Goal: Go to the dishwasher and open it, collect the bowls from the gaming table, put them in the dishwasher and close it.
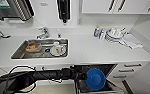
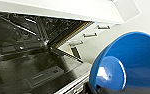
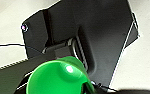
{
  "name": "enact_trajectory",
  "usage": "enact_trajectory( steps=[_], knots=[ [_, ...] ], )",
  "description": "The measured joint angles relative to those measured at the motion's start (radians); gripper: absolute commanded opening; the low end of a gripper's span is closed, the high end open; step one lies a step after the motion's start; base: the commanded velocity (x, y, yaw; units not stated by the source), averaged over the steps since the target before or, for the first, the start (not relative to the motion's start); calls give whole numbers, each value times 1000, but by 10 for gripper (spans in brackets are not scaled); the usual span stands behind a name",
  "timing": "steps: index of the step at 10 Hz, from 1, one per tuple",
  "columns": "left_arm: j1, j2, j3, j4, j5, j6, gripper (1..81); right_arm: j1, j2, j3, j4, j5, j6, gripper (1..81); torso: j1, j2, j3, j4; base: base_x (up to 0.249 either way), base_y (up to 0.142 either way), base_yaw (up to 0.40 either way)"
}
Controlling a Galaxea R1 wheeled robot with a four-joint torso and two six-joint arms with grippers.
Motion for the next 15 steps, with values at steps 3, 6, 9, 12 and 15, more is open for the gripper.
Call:
enact_trajectory(
  steps=[3,6,9,12,15],
  knots=[
    [-10,82,-108,7,-18,-13,10,2,1,5,0,7,0,10,1,1,-19,0,0,0,0],
    [-10,155,-237,9,-28,-12,10,-2,2,6,0,10,0,10,1,1,-19,0,0,0,0],
    [26,212,-367,11,-32,-4,10,0,5,5,1,13,0,10,1,1,-19,0,0,0,0],
    [69,255,-434,17,-35,24,811,0,13,5,0,13,0,10,1,1,-19,0,0,0,0],
    [64,272,-433,18,-37,37,811,0,13,5,0,13,0,10,1,1,-19,0,0,0,0]
  ],
)
